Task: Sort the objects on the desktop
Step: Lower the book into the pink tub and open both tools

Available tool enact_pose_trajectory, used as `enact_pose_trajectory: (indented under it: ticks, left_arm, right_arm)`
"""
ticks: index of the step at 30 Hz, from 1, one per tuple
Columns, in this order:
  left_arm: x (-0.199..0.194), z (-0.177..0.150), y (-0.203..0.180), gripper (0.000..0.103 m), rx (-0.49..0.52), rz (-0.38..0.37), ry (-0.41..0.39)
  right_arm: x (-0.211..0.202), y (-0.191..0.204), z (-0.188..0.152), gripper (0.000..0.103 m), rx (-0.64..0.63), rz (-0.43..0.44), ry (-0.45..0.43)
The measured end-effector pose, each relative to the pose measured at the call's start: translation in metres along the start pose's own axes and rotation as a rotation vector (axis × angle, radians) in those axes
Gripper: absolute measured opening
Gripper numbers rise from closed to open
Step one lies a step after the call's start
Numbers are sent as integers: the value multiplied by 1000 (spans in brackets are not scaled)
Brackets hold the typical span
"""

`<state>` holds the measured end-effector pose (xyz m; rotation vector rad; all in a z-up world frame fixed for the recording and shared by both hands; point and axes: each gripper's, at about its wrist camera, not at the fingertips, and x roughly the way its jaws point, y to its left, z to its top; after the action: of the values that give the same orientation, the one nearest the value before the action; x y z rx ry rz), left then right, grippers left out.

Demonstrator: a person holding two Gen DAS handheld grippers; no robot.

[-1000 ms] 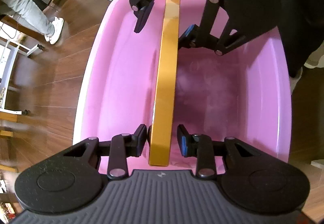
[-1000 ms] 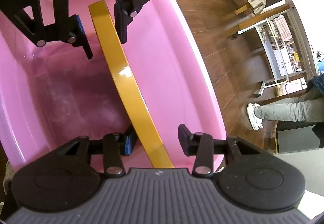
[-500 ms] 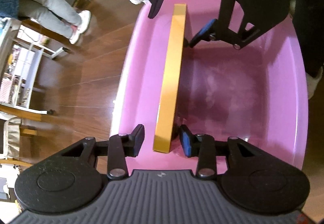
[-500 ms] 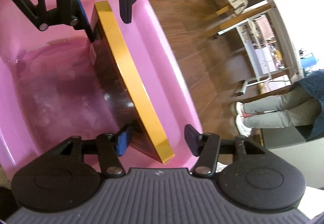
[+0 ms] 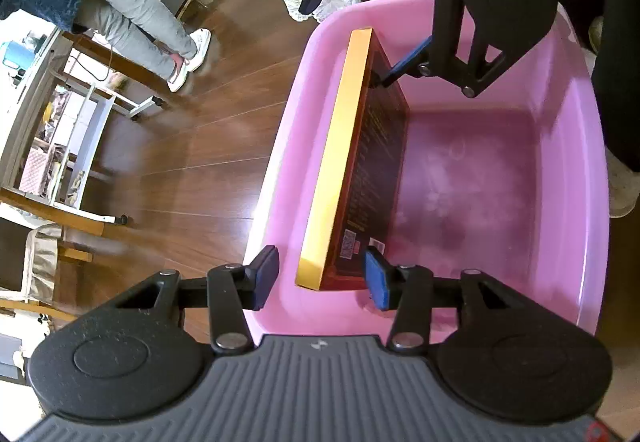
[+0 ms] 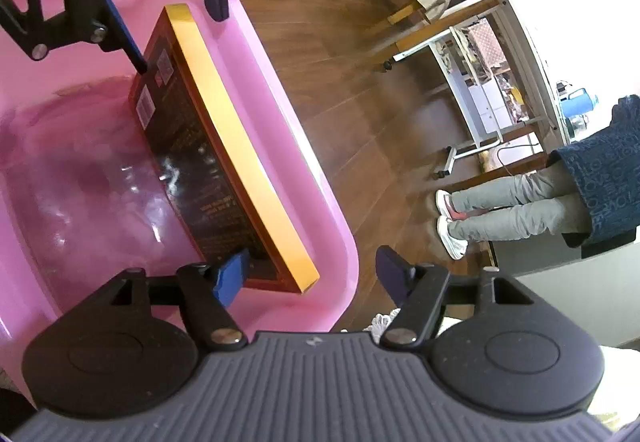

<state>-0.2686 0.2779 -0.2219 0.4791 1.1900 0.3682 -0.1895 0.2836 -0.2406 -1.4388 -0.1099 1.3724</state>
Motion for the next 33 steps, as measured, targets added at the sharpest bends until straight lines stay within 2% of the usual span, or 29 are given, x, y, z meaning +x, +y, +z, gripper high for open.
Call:
enact_pose_trajectory:
  ticks: [8, 18, 22, 33]
  left_arm:
    - [-5, 1, -1, 53, -18, 35, -22]
    - [-5, 6, 6, 53, -36, 100, -38]
    - [-2, 7, 11, 53, -46, 107, -34]
    - [-6, 11, 9, 54, -29, 101, -50]
  right_arm:
    - [9, -12, -1, 75, 62, -28, 36]
    - [13, -18, -1, 77, 87, -65, 36]
    - [13, -22, -2, 80, 111, -72, 35]
    - [5, -18, -13, 80, 118, -89, 33]
